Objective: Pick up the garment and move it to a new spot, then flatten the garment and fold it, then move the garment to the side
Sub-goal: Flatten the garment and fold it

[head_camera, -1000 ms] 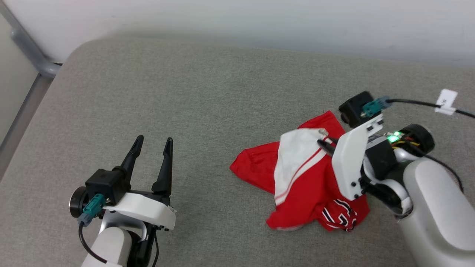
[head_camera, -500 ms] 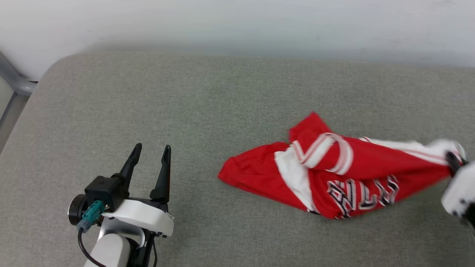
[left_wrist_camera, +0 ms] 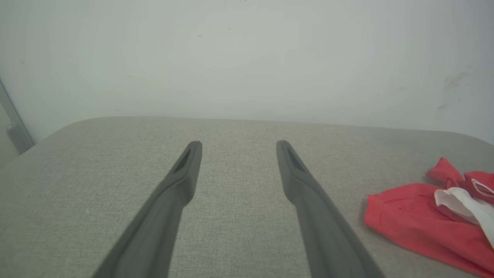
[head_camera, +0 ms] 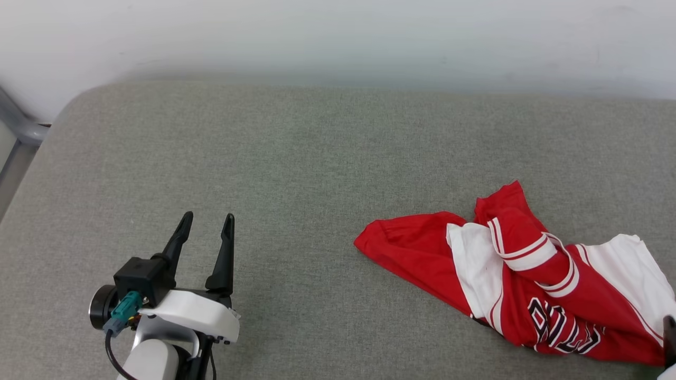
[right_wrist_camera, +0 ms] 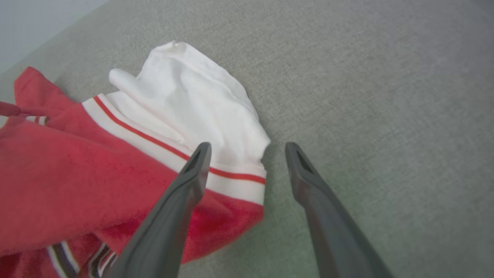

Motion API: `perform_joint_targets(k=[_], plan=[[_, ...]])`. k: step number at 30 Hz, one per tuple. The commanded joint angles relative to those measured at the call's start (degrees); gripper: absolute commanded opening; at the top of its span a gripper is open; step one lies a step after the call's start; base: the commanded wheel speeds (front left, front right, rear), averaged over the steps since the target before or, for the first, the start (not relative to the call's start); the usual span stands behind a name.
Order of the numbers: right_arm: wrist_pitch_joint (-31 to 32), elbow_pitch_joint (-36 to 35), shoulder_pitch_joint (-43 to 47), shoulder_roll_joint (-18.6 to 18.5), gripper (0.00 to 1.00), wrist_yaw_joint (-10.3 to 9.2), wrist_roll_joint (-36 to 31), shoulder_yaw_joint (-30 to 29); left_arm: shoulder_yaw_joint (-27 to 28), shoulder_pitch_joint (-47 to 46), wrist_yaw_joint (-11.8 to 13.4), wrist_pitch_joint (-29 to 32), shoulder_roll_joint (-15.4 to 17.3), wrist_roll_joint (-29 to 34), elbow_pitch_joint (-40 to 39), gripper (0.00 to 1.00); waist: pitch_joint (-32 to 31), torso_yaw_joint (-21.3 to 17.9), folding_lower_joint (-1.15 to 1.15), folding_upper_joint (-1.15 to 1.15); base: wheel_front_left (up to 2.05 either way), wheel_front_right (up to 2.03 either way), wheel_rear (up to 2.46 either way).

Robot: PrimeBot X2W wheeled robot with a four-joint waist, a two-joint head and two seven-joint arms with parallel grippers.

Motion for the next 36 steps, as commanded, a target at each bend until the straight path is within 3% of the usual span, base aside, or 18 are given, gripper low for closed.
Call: perform_joint_targets(k=[1,7,14,20,30,36], plan=[[-1.5,0.3,-0.8,-0.1,1.0,-0.04,0.4,0.3,-0.1,0.5,0.3,-0.3,-0.1,0.1,0.1,1.0,-0.3,0.0,0.0,0.0,0.0,0.0,0.0],[-16.8,0.6,-1.5,-0.1,1.0,-0.04,-2.9,2.4,-0.5,1.9,0.7,-0.2,-0.3,0.0,0.6,1.0,-2.7,0.2,0.0,0.0,0.0,0.0,0.0],[-23.7,-3.8,0.7,0.0,1.0,-0.04,-5.1,11.9,-0.8,4.0,1.4,0.3,-0.3,-0.4,0.8,1.0,-5.8,0.1,0.0,0.0,0.0,0.0,0.0],[-23.6,-11.0,4.7,-0.1,1.0,-0.04,-5.8,21.0,-1.2,5.5,2.2,1.1,0.0,-0.2,0.3,1.0,-7.7,-0.2,0.0,0.0,0.0,0.0,0.0],[-17.7,-22.2,12.2,-0.1,1.0,-0.04,-6.3,26.5,-2.1,6.1,3.1,3.4,1.0,0.2,-0.5,1.0,-8.6,-1.8,0.0,0.0,0.0,0.0,0.0],[-14.4,-26.4,13.8,-0.1,1.0,-0.04,-6.3,26.4,-6.2,2.6,0.0,9.4,0.0,-0.5,0.3,1.0,-7.9,-3.4,0.0,0.0,0.0,0.0,0.0]])
